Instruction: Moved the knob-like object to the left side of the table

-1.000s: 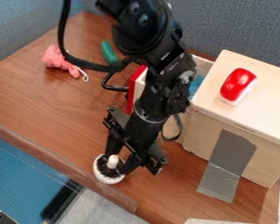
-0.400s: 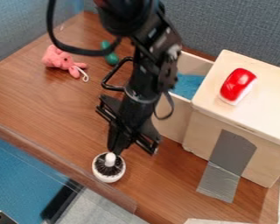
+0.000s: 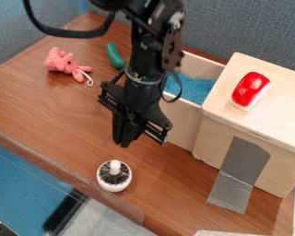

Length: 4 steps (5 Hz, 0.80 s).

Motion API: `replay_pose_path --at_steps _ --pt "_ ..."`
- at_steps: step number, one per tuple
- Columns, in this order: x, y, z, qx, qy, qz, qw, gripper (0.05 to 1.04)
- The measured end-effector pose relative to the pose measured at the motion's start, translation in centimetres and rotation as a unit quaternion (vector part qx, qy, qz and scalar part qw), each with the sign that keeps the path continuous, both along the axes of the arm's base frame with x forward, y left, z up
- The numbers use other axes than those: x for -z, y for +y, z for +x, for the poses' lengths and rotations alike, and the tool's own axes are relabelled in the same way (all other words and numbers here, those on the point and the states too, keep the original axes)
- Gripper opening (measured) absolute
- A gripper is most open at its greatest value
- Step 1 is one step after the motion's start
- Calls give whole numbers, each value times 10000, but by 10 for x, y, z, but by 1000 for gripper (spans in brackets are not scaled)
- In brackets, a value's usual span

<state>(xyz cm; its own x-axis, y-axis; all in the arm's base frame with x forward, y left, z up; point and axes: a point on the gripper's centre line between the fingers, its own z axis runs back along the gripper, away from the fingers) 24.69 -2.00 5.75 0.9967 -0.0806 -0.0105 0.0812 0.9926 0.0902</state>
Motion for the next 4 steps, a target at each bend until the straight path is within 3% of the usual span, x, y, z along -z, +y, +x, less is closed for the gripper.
replay_pose_path --at_steps 1,2,3,4 --pt "-4 4 -9 -1 9 -48 10000 432" --pt "4 7 -19 40 107 27 9999 757" --pt "12 10 -27 96 181 111 9997 993" --pt "15 12 -27 117 116 160 9997 1005"
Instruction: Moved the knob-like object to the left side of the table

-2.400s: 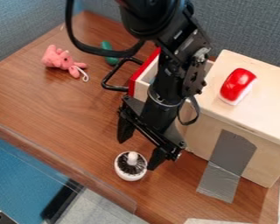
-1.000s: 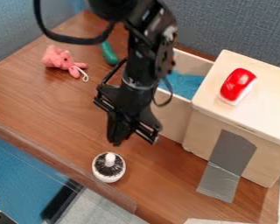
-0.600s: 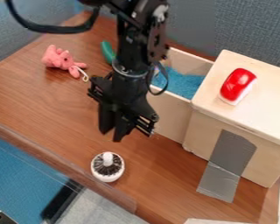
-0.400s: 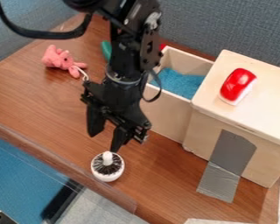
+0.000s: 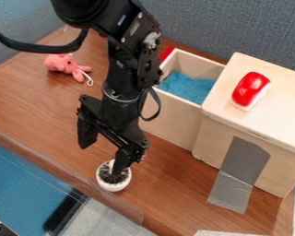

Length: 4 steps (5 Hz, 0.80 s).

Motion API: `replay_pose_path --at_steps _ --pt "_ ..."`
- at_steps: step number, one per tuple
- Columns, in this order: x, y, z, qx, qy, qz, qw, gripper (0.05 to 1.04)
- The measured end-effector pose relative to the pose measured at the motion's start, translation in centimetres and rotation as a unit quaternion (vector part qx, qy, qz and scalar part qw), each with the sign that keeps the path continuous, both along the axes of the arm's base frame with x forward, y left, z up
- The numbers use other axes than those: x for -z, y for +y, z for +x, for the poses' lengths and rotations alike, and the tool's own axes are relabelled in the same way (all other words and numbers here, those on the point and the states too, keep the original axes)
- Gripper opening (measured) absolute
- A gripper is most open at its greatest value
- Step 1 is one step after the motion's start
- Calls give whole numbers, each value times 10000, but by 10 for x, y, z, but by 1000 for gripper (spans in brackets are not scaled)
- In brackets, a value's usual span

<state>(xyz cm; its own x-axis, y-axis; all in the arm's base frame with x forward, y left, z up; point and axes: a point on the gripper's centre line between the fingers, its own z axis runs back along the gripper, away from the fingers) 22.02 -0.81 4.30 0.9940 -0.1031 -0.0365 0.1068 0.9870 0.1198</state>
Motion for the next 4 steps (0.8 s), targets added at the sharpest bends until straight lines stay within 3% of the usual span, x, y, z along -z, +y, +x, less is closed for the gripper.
replay_pose_path --at_steps 2,4 --pt "20 0 1 -49 236 101 9997 961" --pt "22 -1 1 -12 283 109 9995 376"
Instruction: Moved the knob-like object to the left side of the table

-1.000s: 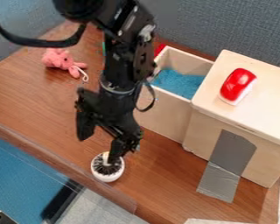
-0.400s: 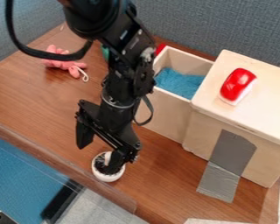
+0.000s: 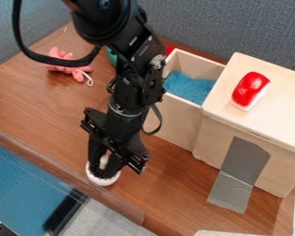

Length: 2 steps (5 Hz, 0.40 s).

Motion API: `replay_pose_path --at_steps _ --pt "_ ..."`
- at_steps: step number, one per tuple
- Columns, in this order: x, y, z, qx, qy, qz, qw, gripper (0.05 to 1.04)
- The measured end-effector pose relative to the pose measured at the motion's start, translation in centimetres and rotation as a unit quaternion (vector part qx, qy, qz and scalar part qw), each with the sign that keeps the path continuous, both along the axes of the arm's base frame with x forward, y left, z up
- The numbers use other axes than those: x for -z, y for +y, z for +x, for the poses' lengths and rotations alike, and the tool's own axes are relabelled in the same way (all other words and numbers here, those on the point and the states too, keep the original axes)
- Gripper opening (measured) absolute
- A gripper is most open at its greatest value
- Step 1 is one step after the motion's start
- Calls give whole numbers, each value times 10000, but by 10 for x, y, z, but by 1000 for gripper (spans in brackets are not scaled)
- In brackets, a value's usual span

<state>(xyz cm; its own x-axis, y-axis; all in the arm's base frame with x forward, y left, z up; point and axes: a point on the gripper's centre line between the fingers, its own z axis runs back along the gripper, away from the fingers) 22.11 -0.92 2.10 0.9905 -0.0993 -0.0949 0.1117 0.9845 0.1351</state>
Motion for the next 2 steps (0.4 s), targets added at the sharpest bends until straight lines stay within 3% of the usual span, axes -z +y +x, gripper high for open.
replay_pose_path --at_steps 1,2 --pt "-4 2 1 -60 0 -47 10000 222" --pt "-15 16 11 -366 -147 -131 9991 218"
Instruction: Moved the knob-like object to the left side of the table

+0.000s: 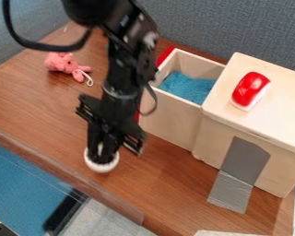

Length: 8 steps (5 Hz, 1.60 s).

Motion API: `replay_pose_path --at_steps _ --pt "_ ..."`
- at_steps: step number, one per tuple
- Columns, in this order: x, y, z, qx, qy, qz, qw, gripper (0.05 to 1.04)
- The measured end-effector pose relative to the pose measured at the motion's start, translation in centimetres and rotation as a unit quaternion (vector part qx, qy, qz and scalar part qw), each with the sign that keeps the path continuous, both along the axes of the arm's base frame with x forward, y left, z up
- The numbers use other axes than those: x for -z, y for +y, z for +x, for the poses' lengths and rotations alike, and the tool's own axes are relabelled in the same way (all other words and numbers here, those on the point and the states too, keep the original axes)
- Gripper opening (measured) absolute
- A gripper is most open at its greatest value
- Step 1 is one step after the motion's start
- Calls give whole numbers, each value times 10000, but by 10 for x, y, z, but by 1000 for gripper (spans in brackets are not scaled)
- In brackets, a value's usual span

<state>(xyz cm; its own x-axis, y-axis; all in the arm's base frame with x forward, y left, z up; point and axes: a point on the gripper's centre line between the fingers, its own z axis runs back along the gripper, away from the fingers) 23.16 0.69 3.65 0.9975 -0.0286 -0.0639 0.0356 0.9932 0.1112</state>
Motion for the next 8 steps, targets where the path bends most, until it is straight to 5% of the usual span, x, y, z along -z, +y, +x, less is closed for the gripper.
replay_pose_path --at_steps 1,3,5,7,8 --pt "-19 34 21 -751 -262 -92 9968 217" --pt "-21 100 49 -2001 -342 33 9792 217" --pt "-7 119 46 -2139 -520 346 9749 258" --pt "2 126 45 -2197 -421 492 9734 863" --pt "1 125 43 -2164 -300 417 9750 1014"
